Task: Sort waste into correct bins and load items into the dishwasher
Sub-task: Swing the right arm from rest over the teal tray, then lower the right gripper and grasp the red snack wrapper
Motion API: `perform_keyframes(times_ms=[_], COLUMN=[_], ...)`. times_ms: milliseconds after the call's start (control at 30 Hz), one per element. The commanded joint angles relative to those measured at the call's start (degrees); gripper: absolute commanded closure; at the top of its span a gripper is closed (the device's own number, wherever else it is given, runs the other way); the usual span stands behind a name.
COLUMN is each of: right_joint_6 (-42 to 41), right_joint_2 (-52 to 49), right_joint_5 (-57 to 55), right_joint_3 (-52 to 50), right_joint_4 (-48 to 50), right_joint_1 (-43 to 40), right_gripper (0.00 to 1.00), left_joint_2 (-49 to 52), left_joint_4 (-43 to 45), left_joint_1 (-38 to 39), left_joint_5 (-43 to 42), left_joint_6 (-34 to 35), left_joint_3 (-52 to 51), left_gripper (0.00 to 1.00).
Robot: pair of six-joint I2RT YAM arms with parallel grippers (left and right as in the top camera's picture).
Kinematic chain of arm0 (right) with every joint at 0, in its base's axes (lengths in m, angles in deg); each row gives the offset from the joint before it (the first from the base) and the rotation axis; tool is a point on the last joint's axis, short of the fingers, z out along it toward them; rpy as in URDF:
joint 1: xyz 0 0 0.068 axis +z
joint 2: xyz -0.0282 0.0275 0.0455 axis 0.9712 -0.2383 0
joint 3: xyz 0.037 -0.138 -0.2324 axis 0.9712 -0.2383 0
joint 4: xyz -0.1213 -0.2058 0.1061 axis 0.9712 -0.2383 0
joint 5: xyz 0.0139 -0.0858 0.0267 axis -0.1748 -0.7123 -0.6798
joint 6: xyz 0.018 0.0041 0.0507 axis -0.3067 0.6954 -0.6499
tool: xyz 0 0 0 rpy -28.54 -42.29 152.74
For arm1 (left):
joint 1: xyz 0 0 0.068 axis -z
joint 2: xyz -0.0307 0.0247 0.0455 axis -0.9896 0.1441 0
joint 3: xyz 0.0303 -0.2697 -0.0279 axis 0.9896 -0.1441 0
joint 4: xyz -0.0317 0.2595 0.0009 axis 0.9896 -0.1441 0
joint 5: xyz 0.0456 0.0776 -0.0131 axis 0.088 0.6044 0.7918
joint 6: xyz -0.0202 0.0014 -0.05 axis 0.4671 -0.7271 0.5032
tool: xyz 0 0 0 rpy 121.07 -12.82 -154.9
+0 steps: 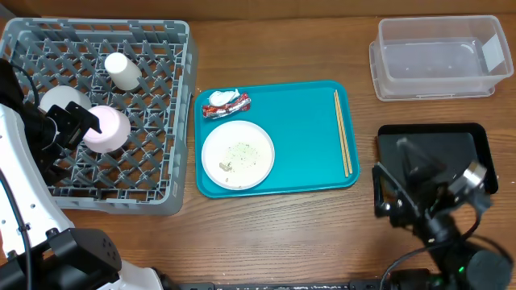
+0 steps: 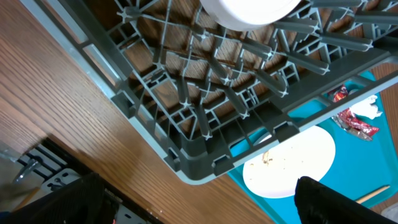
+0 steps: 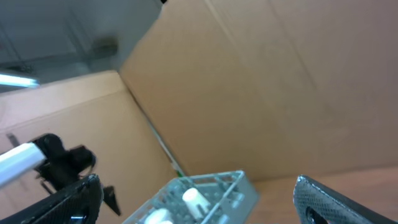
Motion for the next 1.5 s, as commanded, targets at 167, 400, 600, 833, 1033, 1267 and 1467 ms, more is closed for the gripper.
perform_keyframes(times_ms=[167,400,600,833,1033,1267,1467], right_joint_6=[21.1,37.7,38.8,38.8,44.3,51.2,55.8], right_joint_2=[-36.9,-69.8,-86.9,-98.0,-106.0,-114.7,-118.1], right_joint_5=[13.0,-5.3,-13.6,-13.2,-13.3,-21.5,-27.4], right_joint_3=[39.0,80.5,91.6,91.4,91.2,91.2,91.2], right_joint_4=[-22.2,-65.9,-73.3,-63.3,-56.1,-56.9,-54.8], right_joint_1=[1.1,14.3,25.9,30.4,30.9,33.6,35.4], right_gripper=[0.01,0.01,0.00,0.00,0.07,0.07,0.20], left_joint_2=[-0.2,-0.2,-0.2,-0.2,-0.2,-0.2,-0.2], left_joint_4=[-0.1,-0.1,-0.1,-0.1,-0.1,0.0,0.0], left_joint_1=[0.0,0.0,0.0,0.0,0.0,0.0,0.0], left_joint_5=[-0.1,-0.1,-0.1,-0.1,-0.1,-0.1,-0.1], left_joint_6=[1.0,1.0,1.0,1.0,1.0,1.0,1.0], left_joint_3=[-0.2,-0.2,-0.2,-0.2,-0.2,-0.2,-0.2], left_gripper=[0.00,0.00,0.00,0.00,0.00,0.00,0.00])
